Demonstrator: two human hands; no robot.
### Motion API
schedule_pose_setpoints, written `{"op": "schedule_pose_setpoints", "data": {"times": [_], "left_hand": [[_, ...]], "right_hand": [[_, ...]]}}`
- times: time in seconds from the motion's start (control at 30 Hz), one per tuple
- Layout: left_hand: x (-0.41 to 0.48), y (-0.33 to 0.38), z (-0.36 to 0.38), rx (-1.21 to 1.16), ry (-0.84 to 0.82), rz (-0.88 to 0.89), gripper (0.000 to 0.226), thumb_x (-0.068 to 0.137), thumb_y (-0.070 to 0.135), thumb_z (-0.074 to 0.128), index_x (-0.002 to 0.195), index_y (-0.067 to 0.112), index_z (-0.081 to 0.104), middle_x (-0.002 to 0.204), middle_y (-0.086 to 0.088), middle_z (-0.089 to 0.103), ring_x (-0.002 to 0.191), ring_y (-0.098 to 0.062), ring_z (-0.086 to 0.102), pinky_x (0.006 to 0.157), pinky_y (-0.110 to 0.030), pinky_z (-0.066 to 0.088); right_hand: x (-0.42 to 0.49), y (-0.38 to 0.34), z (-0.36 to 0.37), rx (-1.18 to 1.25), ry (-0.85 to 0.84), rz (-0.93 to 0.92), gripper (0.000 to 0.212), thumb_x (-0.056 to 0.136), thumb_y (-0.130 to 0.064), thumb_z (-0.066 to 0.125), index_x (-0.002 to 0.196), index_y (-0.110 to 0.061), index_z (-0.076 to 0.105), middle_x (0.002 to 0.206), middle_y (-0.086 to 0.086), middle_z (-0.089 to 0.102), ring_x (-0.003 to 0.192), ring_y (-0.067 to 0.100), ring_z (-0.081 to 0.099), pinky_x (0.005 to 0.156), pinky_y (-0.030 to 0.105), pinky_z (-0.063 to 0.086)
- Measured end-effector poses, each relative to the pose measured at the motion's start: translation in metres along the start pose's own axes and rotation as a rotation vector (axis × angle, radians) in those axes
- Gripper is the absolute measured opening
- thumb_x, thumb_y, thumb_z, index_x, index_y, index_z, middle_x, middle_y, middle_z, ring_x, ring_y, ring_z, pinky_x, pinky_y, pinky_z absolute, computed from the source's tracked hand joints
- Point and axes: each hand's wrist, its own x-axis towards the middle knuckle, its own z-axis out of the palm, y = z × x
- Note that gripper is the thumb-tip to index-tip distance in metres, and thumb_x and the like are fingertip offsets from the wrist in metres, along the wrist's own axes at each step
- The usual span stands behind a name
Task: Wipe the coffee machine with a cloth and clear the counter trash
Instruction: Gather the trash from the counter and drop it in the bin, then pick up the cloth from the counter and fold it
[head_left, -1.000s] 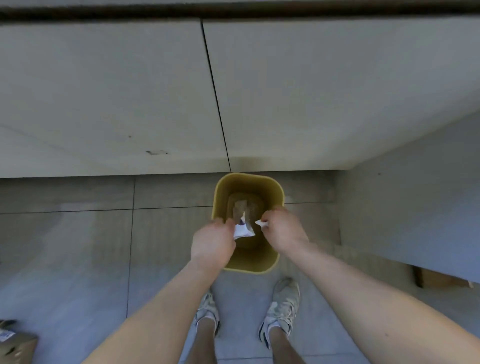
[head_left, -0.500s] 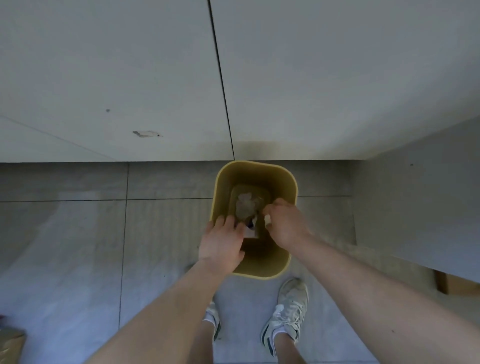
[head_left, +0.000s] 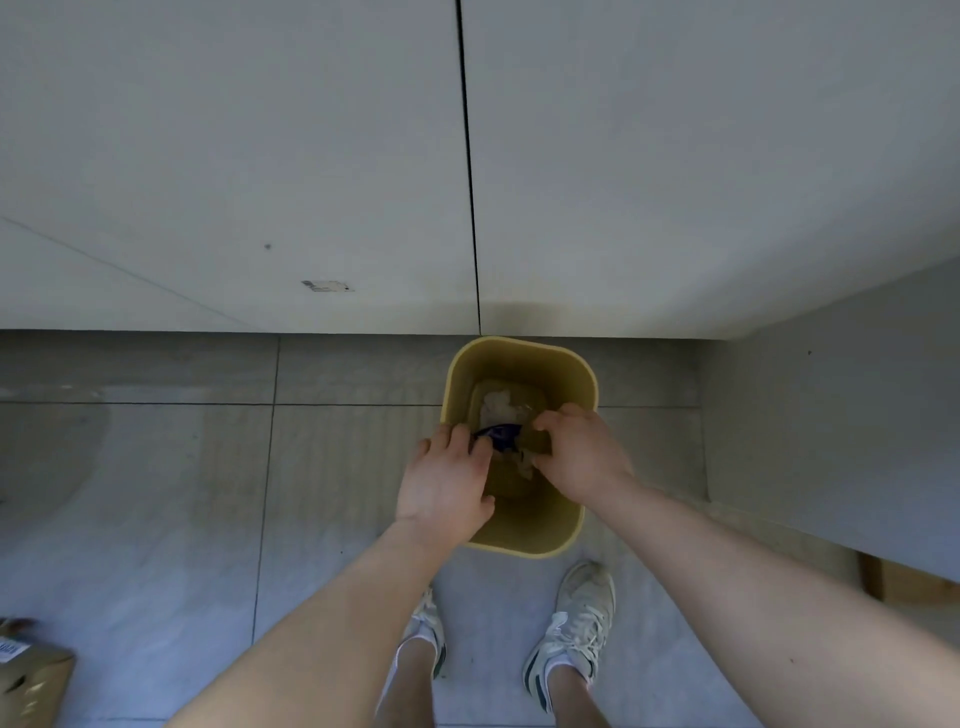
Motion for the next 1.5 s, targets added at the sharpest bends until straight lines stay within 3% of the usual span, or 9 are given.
{"op": "schedule_pose_setpoints", "data": {"times": [0.33, 0.43, 0.57, 0.67, 0.97, 1.17, 1.3, 1.5], "left_hand": [[-0.056, 0.004, -0.11, 0.001, 0.089, -0.117, 0.051, 0.081, 0.047, 0.059, 0.124, 0.022, 0.05, 0.124, -0.008, 0.057, 0.116, -0.029, 0.053, 0.093, -0.044, 0.048], [-0.079, 0.007, -0.154, -0.021, 0.142, -0.174, 0.05, 0.084, 0.049, 0.056, 0.126, 0.022, 0.051, 0.13, -0.009, 0.057, 0.122, -0.029, 0.052, 0.098, -0.046, 0.047], [-0.118, 0.011, -0.213, -0.083, 0.171, -0.23, 0.057, 0.09, 0.049, 0.05, 0.139, 0.022, 0.042, 0.138, -0.009, 0.052, 0.13, -0.028, 0.047, 0.104, -0.047, 0.043], [-0.14, 0.023, -0.261, -0.103, 0.243, -0.252, 0.061, 0.091, 0.053, 0.046, 0.144, 0.023, 0.036, 0.141, -0.008, 0.049, 0.132, -0.027, 0.044, 0.106, -0.046, 0.042], [-0.18, 0.068, -0.381, -0.119, 0.489, -0.218, 0.065, 0.093, 0.053, 0.045, 0.149, 0.024, 0.028, 0.152, -0.009, 0.038, 0.142, -0.025, 0.033, 0.115, -0.045, 0.032], [-0.202, 0.07, -0.433, -0.03, 0.569, -0.253, 0.067, 0.092, 0.052, 0.044, 0.149, 0.02, 0.029, 0.153, -0.01, 0.037, 0.143, -0.027, 0.031, 0.115, -0.044, 0.03], [-0.213, 0.059, -0.456, 0.018, 0.616, -0.277, 0.066, 0.09, 0.053, 0.046, 0.145, 0.02, 0.033, 0.145, -0.011, 0.044, 0.134, -0.028, 0.04, 0.109, -0.044, 0.036], [-0.226, 0.032, -0.48, 0.022, 0.685, -0.302, 0.065, 0.091, 0.054, 0.043, 0.146, 0.021, 0.031, 0.148, -0.011, 0.04, 0.138, -0.027, 0.033, 0.11, -0.042, 0.033]], "right_hand": [[-0.07, -0.052, -0.086, -0.043, 0.104, -0.056, 0.032, 0.086, -0.041, 0.062, 0.117, -0.033, 0.059, 0.106, -0.006, 0.06, 0.091, 0.017, 0.059, 0.069, 0.035, 0.058], [-0.098, -0.07, -0.123, -0.024, 0.159, -0.096, 0.033, 0.087, -0.043, 0.062, 0.118, -0.033, 0.058, 0.11, -0.006, 0.062, 0.095, 0.016, 0.059, 0.073, 0.03, 0.056], [-0.146, -0.089, -0.177, -0.022, 0.175, -0.113, 0.043, 0.087, -0.046, 0.06, 0.127, -0.031, 0.055, 0.12, -0.004, 0.06, 0.107, 0.02, 0.057, 0.081, 0.037, 0.057], [-0.174, -0.098, -0.222, -0.014, 0.242, -0.12, 0.043, 0.087, -0.05, 0.058, 0.126, -0.031, 0.055, 0.117, -0.004, 0.06, 0.108, 0.021, 0.057, 0.08, 0.036, 0.056], [-0.235, -0.123, -0.351, -0.038, 0.394, -0.199, 0.05, 0.088, -0.05, 0.057, 0.133, -0.028, 0.051, 0.13, 0.0, 0.057, 0.121, 0.024, 0.051, 0.088, 0.039, 0.05], [-0.255, -0.153, -0.404, -0.054, 0.448, -0.287, 0.051, 0.089, -0.051, 0.056, 0.133, -0.027, 0.05, 0.13, 0.0, 0.056, 0.121, 0.024, 0.05, 0.089, 0.041, 0.051], [-0.262, -0.175, -0.427, -0.073, 0.471, -0.324, 0.051, 0.089, -0.051, 0.055, 0.133, -0.026, 0.05, 0.127, 0.001, 0.055, 0.12, 0.026, 0.048, 0.089, 0.044, 0.049], [-0.267, -0.211, -0.446, -0.124, 0.517, -0.346, 0.052, 0.088, -0.053, 0.054, 0.133, -0.027, 0.05, 0.125, 0.001, 0.054, 0.121, 0.026, 0.046, 0.088, 0.041, 0.047]]}}
